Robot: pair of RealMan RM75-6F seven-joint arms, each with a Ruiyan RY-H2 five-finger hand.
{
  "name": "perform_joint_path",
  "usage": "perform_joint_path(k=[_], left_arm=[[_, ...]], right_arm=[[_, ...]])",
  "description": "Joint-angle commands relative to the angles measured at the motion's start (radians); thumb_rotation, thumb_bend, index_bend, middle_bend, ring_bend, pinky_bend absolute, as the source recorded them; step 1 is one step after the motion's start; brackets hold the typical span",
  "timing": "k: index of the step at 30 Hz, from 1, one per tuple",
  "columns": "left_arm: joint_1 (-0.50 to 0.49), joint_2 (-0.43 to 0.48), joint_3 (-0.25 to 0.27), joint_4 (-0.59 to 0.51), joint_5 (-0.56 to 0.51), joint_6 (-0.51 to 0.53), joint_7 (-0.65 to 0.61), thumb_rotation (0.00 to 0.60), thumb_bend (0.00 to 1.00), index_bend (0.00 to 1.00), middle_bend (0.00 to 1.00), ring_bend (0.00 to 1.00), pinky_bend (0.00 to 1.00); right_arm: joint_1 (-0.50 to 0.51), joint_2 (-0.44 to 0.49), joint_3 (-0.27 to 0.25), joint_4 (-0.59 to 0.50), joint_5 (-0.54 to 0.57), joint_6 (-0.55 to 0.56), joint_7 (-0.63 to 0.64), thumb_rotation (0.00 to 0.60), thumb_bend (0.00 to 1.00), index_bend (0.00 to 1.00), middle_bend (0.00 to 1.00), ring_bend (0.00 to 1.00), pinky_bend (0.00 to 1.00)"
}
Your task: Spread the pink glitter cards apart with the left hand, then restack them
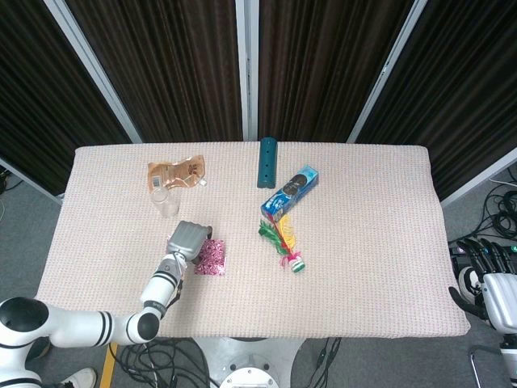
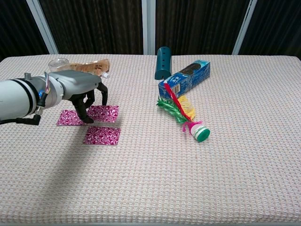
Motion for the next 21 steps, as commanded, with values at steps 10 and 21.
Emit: perform_joint_path(k=[10, 21], left_arm=[[0.020, -0.028, 0.033, -0.085, -0.066, 0.091, 0.073, 0.600, 0.28, 0.45, 0.89, 0.93, 0.97], [0.012, -0.080, 0.014, -0.045, -0.125, 0.114, 0.119, 0.600, 0.28, 0.45, 0.89, 0.93, 0.97]], right_arm=[[0.000, -0.003, -0.005, 0.008, -0.009, 0.002, 0.011, 0.595, 0.18, 0.13, 0.10, 0.00, 0.00], [-0.001, -0.002, -0.008, 0.015, -0.008, 0.004, 0.020, 0.592, 0.18, 0.13, 0.10, 0.00, 0.00]])
